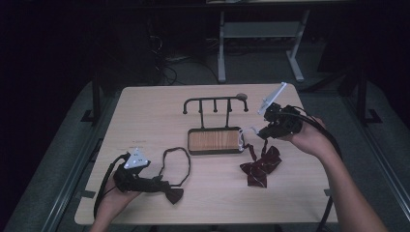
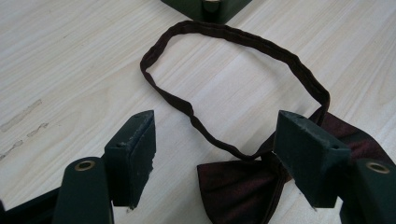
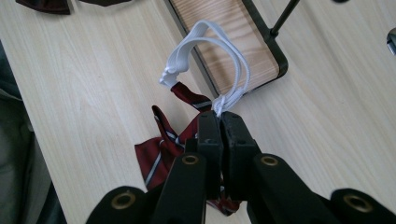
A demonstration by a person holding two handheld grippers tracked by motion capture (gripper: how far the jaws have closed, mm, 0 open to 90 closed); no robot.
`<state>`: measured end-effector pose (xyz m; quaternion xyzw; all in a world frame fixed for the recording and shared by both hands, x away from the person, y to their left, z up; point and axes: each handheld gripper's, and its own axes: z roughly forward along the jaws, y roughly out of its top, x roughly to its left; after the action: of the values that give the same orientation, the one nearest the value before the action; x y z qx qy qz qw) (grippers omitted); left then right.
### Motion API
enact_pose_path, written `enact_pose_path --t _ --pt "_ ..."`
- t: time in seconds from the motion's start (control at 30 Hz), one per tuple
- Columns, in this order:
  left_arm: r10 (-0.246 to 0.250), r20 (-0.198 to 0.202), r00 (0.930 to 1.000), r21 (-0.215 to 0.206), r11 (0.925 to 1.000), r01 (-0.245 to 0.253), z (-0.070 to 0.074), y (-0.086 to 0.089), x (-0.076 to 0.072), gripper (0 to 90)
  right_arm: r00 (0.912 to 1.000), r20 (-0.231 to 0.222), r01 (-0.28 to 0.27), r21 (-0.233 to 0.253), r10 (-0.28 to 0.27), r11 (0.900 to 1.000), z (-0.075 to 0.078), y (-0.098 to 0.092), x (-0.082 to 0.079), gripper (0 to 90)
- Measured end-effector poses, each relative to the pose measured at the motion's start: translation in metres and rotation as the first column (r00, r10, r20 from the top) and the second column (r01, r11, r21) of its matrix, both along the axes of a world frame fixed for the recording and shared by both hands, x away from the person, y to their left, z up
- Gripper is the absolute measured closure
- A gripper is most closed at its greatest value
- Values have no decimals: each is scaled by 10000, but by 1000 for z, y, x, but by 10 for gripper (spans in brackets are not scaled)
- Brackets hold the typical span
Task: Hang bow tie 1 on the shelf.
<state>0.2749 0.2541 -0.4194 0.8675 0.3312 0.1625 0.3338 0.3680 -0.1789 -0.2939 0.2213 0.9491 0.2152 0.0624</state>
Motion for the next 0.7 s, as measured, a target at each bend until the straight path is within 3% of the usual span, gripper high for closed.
enact_pose_path --t 0.7 --pt "10 -70 10000 122 9999 -9 -2 1 1 302 9995 328 -43 27 42 10000 18 3 3 872"
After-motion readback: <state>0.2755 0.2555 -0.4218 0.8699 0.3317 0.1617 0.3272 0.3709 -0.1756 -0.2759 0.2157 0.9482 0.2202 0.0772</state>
